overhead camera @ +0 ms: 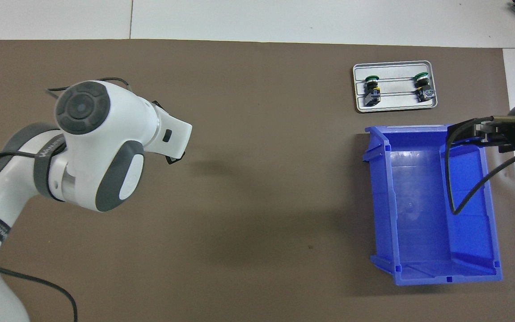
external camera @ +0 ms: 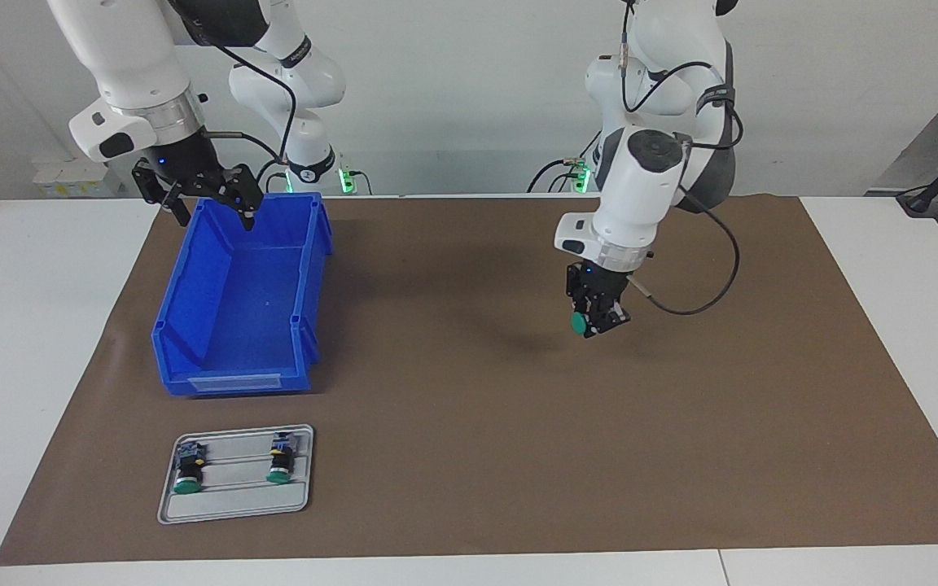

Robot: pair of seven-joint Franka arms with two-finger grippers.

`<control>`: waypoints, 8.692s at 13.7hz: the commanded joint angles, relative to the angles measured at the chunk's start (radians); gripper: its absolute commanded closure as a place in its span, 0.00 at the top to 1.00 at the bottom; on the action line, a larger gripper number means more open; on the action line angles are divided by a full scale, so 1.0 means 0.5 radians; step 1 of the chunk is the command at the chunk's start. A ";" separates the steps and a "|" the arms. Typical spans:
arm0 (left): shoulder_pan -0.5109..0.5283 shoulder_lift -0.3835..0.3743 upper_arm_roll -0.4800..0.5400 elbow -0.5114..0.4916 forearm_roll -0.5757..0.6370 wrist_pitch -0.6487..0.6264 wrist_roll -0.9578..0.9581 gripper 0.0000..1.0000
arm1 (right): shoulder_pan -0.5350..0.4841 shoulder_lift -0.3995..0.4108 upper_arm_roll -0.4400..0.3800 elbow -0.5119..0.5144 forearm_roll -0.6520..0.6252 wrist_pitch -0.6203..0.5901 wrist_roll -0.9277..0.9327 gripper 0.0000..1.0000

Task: Place and press button with both arms

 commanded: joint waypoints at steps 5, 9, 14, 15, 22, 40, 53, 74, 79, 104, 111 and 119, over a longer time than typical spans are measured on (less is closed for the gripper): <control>0.505 -0.114 -0.011 -0.004 -0.679 -0.353 0.699 0.11 | 0.006 -0.027 -0.008 -0.032 -0.003 -0.002 -0.031 1.00; 0.723 -0.231 -0.011 -0.237 -1.061 -0.341 1.009 0.10 | 0.003 -0.027 -0.008 -0.032 -0.003 -0.002 -0.031 1.00; 0.840 -0.479 -0.008 -0.795 -1.485 -0.072 1.448 0.04 | 0.003 -0.027 -0.008 -0.032 -0.003 -0.002 -0.031 1.00; 0.837 -0.513 -0.011 -0.887 -1.620 -0.004 1.497 0.04 | 0.006 -0.027 -0.005 -0.029 -0.003 -0.002 -0.031 1.00; 0.804 -0.523 -0.011 -1.170 -2.427 0.174 2.040 0.09 | 0.006 -0.027 -0.005 -0.032 -0.003 -0.002 -0.031 1.00; 0.239 0.189 -0.020 -0.916 -4.176 0.221 3.308 0.17 | 0.003 -0.027 -0.005 -0.032 -0.003 -0.002 -0.031 1.00; 0.064 0.177 -0.033 -1.029 -4.253 0.083 3.507 0.17 | 0.003 -0.027 -0.008 -0.029 -0.003 -0.002 -0.031 1.00; 0.086 0.094 -0.027 -1.287 -4.250 -0.092 3.627 0.98 | 0.003 -0.027 -0.008 -0.029 -0.003 -0.002 -0.031 1.00; 0.061 0.088 -0.030 -1.305 -4.247 -0.080 3.627 0.98 | 0.003 -0.027 -0.008 -0.029 -0.003 -0.002 -0.031 1.00; 0.932 0.364 -0.014 -0.168 -2.733 -0.095 2.067 0.93 | 0.003 -0.027 -0.008 -0.029 -0.003 -0.002 -0.031 1.00; 0.893 0.257 -0.020 0.250 -1.948 -0.166 0.895 0.92 | 0.006 -0.027 -0.008 -0.029 -0.003 -0.002 -0.031 1.00; 0.798 0.067 -0.036 0.701 -0.626 -0.694 -0.489 0.99 | 0.006 -0.027 -0.008 -0.032 -0.003 -0.002 -0.031 1.00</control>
